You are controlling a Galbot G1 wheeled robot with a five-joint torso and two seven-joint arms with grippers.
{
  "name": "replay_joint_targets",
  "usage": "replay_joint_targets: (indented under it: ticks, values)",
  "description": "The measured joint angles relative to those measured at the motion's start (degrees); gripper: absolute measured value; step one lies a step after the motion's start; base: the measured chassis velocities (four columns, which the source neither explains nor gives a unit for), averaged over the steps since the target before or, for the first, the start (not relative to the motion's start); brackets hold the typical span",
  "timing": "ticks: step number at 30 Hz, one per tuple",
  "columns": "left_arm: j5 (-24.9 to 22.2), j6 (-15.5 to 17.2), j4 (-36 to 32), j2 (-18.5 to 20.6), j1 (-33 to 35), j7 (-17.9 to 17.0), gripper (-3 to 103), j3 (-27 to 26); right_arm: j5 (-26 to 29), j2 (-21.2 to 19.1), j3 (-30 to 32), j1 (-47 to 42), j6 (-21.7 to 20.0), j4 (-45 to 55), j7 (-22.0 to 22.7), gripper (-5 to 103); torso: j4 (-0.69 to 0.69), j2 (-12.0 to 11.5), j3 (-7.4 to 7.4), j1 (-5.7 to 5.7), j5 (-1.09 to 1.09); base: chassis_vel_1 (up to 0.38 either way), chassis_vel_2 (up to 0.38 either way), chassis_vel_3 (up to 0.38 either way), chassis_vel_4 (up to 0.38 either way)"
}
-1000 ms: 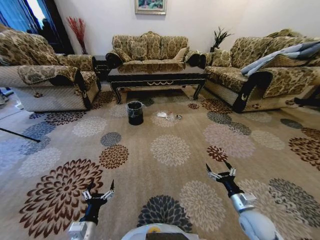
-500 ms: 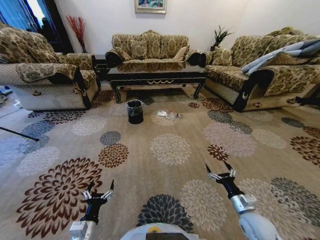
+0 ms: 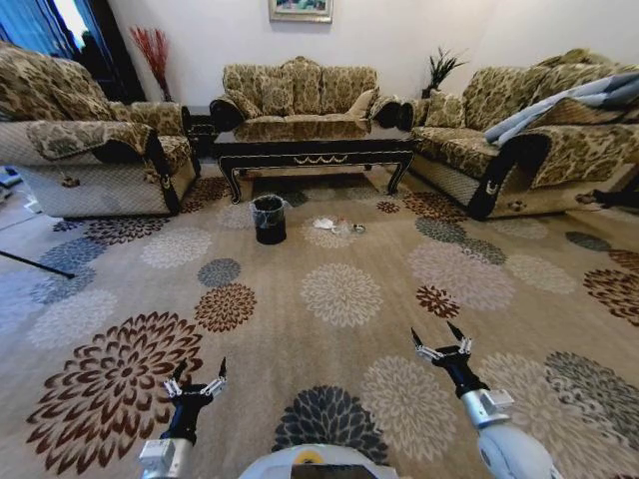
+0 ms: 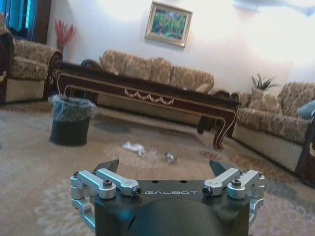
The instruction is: Move to the front of the table and pick up the trash from the floor, then place it into the trash bin.
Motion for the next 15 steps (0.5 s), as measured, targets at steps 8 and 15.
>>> replay_joint_targets:
  ticks: [8, 15]
  values:
    - [0.3, -0.3, 0.2, -0.2, 0.2, 0.0, 100, 0.3, -0.9, 0.1, 0.3, -0.1, 0.5, -0.3, 0.1, 100, 0.0, 0.0, -0.21, 0.0, -0.01, 0.0, 0.0, 0.0, 0.0]
    - [0.1, -1.7, 0.5, -0.3, 0.2, -0.3, 100, 0.5, -1.0, 0.1, 0.4, 0.1, 1.9, -1.0, -1.1, 100, 0.0, 0.0, -0.06, 0.0, -0.01, 0.0, 0.0, 0.0, 0.0]
